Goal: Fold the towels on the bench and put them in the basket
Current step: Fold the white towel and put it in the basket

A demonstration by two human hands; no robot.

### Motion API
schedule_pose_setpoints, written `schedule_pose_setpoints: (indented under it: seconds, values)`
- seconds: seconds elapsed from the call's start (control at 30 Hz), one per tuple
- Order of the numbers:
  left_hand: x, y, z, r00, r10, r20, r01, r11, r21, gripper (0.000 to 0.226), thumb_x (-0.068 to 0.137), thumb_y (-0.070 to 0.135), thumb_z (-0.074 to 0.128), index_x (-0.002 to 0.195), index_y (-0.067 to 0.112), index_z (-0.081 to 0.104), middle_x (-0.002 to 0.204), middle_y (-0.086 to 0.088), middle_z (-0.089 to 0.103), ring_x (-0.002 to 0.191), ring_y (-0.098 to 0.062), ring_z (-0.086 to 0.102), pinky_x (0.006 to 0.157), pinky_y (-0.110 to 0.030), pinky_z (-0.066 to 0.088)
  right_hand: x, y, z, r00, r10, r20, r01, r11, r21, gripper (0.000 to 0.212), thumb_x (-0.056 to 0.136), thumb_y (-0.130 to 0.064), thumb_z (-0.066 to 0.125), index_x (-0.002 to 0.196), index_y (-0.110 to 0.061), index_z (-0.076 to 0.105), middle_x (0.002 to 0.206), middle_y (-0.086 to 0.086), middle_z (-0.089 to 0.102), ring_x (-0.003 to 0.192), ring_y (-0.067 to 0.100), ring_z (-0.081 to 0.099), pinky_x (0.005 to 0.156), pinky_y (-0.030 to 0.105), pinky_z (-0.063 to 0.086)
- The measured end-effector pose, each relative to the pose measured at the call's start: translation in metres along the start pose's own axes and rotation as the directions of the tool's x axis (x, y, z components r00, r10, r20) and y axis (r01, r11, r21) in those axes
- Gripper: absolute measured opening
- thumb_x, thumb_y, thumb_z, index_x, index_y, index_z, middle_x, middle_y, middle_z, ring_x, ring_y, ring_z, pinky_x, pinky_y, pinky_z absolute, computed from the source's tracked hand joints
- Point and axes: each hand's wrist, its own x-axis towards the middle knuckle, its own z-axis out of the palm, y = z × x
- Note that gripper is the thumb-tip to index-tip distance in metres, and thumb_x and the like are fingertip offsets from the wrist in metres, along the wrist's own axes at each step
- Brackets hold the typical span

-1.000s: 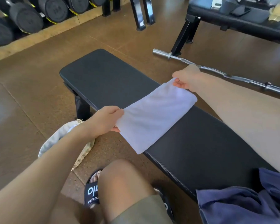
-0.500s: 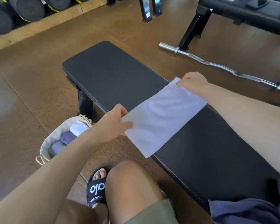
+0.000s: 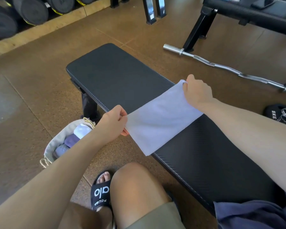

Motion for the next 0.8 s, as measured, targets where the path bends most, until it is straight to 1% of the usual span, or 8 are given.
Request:
schedule_pose_setpoints:
  seconds: [0.1, 0.3, 0.47, 0.57, 0.63, 0.7, 0.77, 0.8]
  values:
    - [0.001, -0.001, 0.001, 0.999, 0.034, -0.006, -0.033, 0.998, 0.06, 0.01, 0.105, 0.017, 0.041, 0.1, 0.017, 0.05, 0.074, -0.002, 0.072, 0.059, -0.007, 0.069, 0.054, -0.019, 0.053, -0.003, 0.0, 0.006, 0.999, 0.004, -0.038, -0.004, 1.0, -0.013, 0.022, 0.107, -0.024, 0.032, 0.104, -0.006, 0.043, 0.084, 0.013, 0.055, 0.07, 0.033, 0.05, 0.064, 0.037, 0.033]
    - [0.006, -0.007, 0.007, 0.98, 0.18, -0.087, -0.145, 0.941, 0.307, 0.009, 0.104, 0.018, 0.04, 0.098, 0.014, 0.044, 0.068, -0.011, 0.061, 0.06, -0.033, 0.062, 0.058, -0.047, 0.052, 0.0, 0.001, 0.013, 0.996, -0.002, -0.086, -0.004, 0.998, -0.062, 0.025, 0.107, -0.023, 0.032, 0.114, -0.004, 0.047, 0.094, 0.016, 0.062, 0.074, 0.035, 0.057, 0.064, 0.039, 0.036]
    - [0.004, 0.001, 0.012, 0.976, 0.169, -0.138, -0.052, 0.794, 0.606, 0.012, 0.103, 0.023, 0.04, 0.103, 0.013, 0.035, 0.07, -0.005, 0.053, 0.056, -0.026, 0.055, 0.05, -0.034, 0.038, -0.008, -0.007, -0.001, 0.967, -0.132, -0.219, 0.063, 0.954, -0.295, 0.026, 0.097, -0.011, 0.053, 0.122, -0.007, 0.049, 0.104, 0.017, 0.056, 0.085, 0.034, 0.056, 0.073, 0.04, 0.035]
    - [-0.005, 0.03, 0.016, 0.909, 0.348, -0.23, -0.039, 0.62, 0.784, 0.021, 0.098, 0.024, 0.048, 0.113, 0.014, 0.037, 0.092, -0.002, 0.052, 0.076, -0.023, 0.058, 0.057, -0.032, 0.035, -0.03, -0.03, -0.011, 0.871, -0.345, -0.349, 0.282, 0.934, -0.219, 0.036, 0.092, -0.006, 0.047, 0.127, -0.012, 0.053, 0.109, 0.012, 0.055, 0.091, 0.033, 0.053, 0.082, 0.042, 0.04]
    - [-0.012, 0.05, 0.031, 0.803, 0.568, -0.178, -0.199, 0.539, 0.818, 0.024, 0.093, 0.027, 0.056, 0.113, 0.016, 0.046, 0.099, -0.003, 0.053, 0.085, -0.023, 0.057, 0.063, -0.032, 0.039, -0.053, -0.045, -0.008, 0.848, -0.437, -0.301, 0.432, 0.898, -0.087, 0.037, 0.099, -0.018, 0.041, 0.134, -0.013, 0.053, 0.124, 0.01, 0.056, 0.108, 0.031, 0.054, 0.095, 0.043, 0.04]
    - [-0.025, 0.059, 0.058, 0.727, 0.685, -0.043, -0.408, 0.482, 0.775, 0.032, 0.095, 0.032, 0.052, 0.12, 0.013, 0.053, 0.103, -0.004, 0.054, 0.091, -0.023, 0.055, 0.073, -0.034, 0.045, -0.07, -0.048, 0.0, 0.911, -0.385, -0.148, 0.39, 0.921, 0.007, 0.046, 0.105, -0.029, 0.032, 0.146, -0.016, 0.046, 0.145, 0.012, 0.048, 0.132, 0.03, 0.046, 0.111, 0.047, 0.033]
    - [-0.035, 0.052, 0.081, 0.807, 0.585, 0.086, -0.456, 0.523, 0.721, 0.052, 0.099, 0.039, 0.029, 0.136, 0.006, 0.046, 0.126, -0.011, 0.054, 0.114, -0.028, 0.051, 0.096, -0.04, 0.043, -0.075, -0.04, 0.011, 0.962, -0.272, 0.036, 0.273, 0.962, -0.011, 0.057, 0.104, -0.039, 0.016, 0.155, -0.021, 0.034, 0.159, 0.009, 0.034, 0.145, 0.026, 0.031, 0.119, 0.046, 0.022]
    - [-0.037, 0.046, 0.086, 0.865, 0.483, 0.134, -0.416, 0.542, 0.731, 0.065, 0.098, 0.045, 0.015, 0.147, 0.006, 0.035, 0.147, -0.016, 0.042, 0.133, -0.031, 0.041, 0.11, -0.043, 0.035, -0.076, -0.035, 0.015, 0.967, -0.244, 0.077, 0.247, 0.968, -0.04, 0.064, 0.1, -0.044, 0.008, 0.156, -0.022, 0.03, 0.161, 0.007, 0.031, 0.146, 0.025, 0.027, 0.118, 0.045, 0.021]
